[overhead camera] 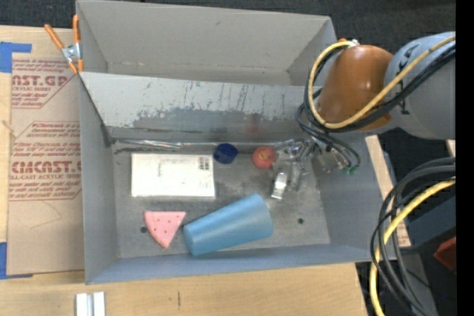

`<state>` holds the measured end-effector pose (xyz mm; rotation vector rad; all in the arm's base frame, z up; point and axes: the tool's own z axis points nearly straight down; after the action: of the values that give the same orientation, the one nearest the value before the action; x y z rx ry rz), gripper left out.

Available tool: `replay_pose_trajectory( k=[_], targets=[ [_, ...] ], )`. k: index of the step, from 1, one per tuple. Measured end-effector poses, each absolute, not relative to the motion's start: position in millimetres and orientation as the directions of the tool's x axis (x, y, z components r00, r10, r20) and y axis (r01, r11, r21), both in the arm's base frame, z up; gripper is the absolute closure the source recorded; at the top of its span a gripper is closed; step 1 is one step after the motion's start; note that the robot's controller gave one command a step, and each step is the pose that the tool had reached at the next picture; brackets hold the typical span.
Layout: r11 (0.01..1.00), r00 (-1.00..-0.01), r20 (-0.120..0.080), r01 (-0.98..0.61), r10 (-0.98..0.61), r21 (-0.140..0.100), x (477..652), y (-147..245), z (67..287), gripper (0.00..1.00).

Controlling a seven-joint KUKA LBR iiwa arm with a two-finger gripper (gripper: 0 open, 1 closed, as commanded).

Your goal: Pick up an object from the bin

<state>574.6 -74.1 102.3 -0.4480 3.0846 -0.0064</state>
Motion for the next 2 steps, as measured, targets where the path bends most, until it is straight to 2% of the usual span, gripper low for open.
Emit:
replay_pose_trajectory(
  k=[1,2],
  targets=[
    [0.959,-0.958,-0.024,-0.284,-0.284,-0.008,574.6,-74,102,1.00],
    [0.975,-0.974,-0.020,-0.224,-0.224,-0.005,574.9,-44,128,1.00]
  ],
)
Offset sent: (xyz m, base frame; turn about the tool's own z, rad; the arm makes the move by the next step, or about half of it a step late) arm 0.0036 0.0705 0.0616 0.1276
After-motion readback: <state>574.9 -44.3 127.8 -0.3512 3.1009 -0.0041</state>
